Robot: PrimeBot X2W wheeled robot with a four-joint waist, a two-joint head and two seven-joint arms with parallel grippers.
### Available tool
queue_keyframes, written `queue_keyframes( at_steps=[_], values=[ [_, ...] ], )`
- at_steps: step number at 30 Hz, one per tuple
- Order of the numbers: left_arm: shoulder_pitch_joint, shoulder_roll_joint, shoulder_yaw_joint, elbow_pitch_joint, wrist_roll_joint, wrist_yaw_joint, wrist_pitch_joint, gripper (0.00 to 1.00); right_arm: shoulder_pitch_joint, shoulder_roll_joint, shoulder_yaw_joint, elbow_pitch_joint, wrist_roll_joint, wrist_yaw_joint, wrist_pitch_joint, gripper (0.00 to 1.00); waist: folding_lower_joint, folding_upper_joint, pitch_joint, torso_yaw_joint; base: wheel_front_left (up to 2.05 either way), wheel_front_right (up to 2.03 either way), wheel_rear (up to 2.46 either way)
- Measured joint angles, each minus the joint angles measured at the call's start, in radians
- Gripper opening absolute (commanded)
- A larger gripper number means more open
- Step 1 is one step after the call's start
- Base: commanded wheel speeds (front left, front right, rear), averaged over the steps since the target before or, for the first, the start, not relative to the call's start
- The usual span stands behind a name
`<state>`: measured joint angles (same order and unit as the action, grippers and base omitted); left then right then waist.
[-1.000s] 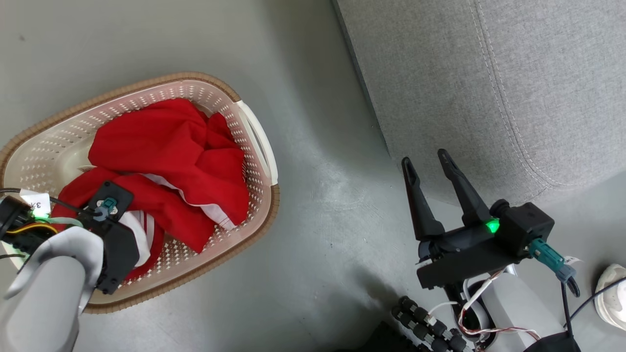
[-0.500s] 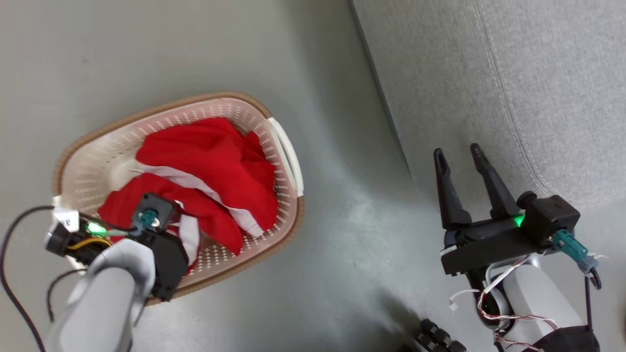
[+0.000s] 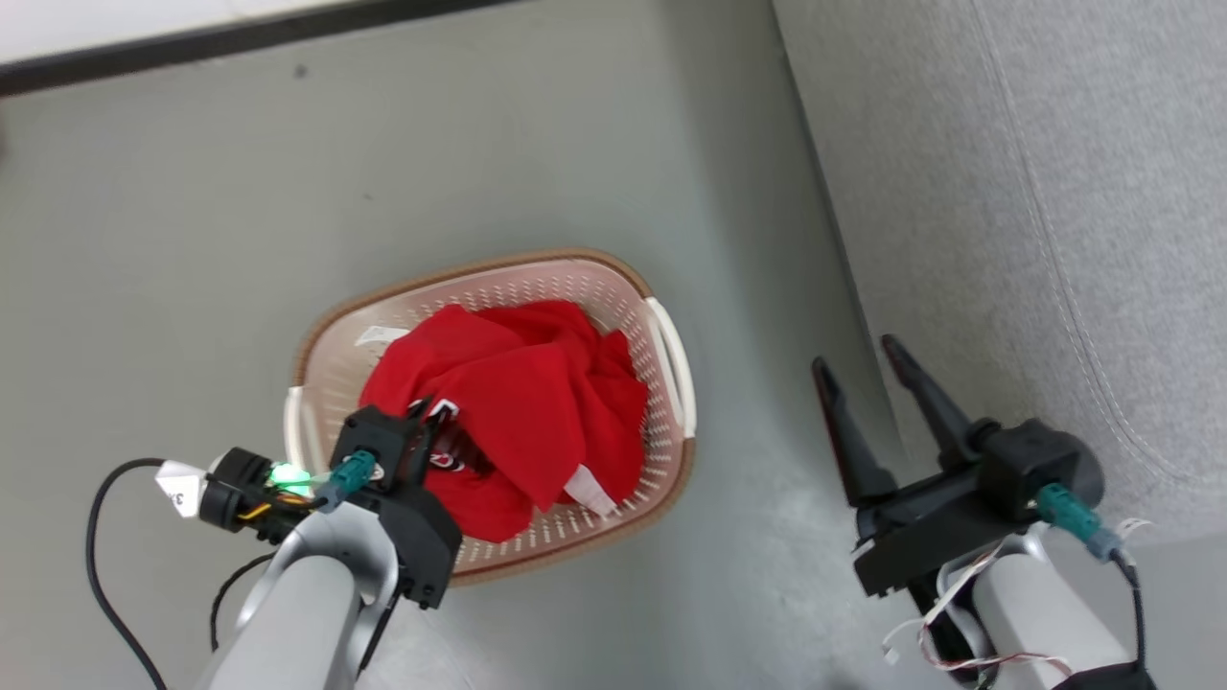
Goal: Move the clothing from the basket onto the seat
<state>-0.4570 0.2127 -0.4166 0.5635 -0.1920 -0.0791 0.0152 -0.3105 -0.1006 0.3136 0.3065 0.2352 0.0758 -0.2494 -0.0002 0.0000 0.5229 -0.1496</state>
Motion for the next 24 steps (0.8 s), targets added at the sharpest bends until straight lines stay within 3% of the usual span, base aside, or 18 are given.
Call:
queue_keyframes(
  at_steps=[12, 24],
  values=[
    [0.013, -0.063, -0.057, -0.070, 0.002, -0.001, -0.045, 0.00, 0.009, 0.024, 0.184, 0.050, -0.046, 0.033, 0.000, 1.00, 0.0000, 0.0000, -0.176, 0.126, 0.00, 0.00, 0.00],
    [0.081, -0.059, -0.084, -0.177, 0.007, 0.000, -0.052, 0.00, 0.010, 0.036, 0.328, 0.047, -0.047, 0.040, 0.000, 1.00, -0.0001, -0.0001, -0.318, 0.211, 0.00, 0.00, 0.00]
  ],
)
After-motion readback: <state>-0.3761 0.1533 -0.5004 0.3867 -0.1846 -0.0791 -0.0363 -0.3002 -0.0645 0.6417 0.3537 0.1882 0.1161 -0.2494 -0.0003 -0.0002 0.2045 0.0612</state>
